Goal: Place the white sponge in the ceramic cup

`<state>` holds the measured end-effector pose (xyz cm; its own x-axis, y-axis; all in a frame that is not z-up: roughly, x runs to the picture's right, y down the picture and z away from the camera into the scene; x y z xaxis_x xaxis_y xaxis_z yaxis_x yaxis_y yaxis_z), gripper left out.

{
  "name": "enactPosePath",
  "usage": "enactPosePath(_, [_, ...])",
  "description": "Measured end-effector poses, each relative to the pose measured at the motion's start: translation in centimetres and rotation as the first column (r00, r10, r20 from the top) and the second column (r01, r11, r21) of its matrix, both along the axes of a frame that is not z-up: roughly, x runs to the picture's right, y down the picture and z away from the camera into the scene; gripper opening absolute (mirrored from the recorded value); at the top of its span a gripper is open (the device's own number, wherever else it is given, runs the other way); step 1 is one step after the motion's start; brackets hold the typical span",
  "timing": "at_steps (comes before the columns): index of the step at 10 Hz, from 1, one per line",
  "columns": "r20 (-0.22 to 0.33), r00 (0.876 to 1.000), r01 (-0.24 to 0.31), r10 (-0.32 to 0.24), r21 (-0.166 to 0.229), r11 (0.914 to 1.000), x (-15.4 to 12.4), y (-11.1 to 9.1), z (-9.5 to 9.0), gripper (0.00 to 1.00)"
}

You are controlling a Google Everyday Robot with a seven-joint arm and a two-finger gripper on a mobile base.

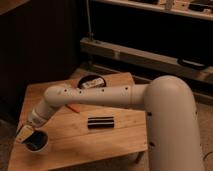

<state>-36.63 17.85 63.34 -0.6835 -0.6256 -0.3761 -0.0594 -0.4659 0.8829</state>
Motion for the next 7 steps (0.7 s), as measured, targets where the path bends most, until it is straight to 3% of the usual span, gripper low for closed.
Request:
enactPosePath(5, [0.079, 0.997, 0.023, -0.026, 0.035, 0.9991, 0.58, 0.25, -0.58, 0.8])
enactPosePath(7, [0.104, 0.994, 0.029, -0.031, 0.019, 0.9994, 0.79, 0.11, -0.54, 0.8])
